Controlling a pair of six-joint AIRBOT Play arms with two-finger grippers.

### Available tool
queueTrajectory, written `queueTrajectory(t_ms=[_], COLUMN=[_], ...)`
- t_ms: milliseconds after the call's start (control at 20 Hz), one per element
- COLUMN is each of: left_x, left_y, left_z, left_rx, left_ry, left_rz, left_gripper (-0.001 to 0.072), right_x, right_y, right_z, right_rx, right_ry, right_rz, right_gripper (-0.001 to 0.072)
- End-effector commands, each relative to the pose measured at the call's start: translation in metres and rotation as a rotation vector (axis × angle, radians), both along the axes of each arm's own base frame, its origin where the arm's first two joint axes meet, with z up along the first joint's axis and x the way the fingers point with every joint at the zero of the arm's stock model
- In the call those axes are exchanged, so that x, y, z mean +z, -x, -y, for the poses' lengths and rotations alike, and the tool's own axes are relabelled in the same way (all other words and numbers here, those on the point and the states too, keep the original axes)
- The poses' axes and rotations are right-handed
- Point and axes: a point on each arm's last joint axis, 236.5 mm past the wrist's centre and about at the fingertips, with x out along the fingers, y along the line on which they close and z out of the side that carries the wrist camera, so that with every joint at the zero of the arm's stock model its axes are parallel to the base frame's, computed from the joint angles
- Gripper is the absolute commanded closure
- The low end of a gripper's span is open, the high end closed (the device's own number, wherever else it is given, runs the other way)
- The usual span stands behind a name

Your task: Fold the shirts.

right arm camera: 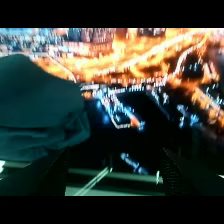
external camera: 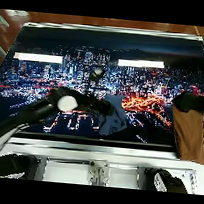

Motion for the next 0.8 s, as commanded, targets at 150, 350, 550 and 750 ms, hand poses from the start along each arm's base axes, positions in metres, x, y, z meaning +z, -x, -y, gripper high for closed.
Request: queueTrajectory(t_ms=[150,350,550,750], left_x=[-0.032,-0.01,-0.034,-0.094], left_y=[-0.028,-0.051,-0.043,-0.031], left_z=[-0.027,-0.134,-0.206,-0.188], left_rx=[0.023,0.01,0.111,0.229], left_ry=[-0.08,-0.189,-0.219,-0.088], left_rz=[-0.151,-0.239,-0.362,-0.484], left_gripper=[0.0,0.0003,0.0003,0.0003], right_x=[-0.077,-0.077,-0.096,-0.128], right_y=[-0.003,-0.019,-0.019,-0.046], right_z=[-0.001,0.033,0.035,-0.026], right_rx=[-0.036,-0.086,-0.091,-0.027], right_ry=[-0.047,0.092,0.067,-0.251], right_rz=[-0.114,-0.052,-0.132,-0.244], right_gripper=[0.0037,0.0037,0.0037,0.0036])
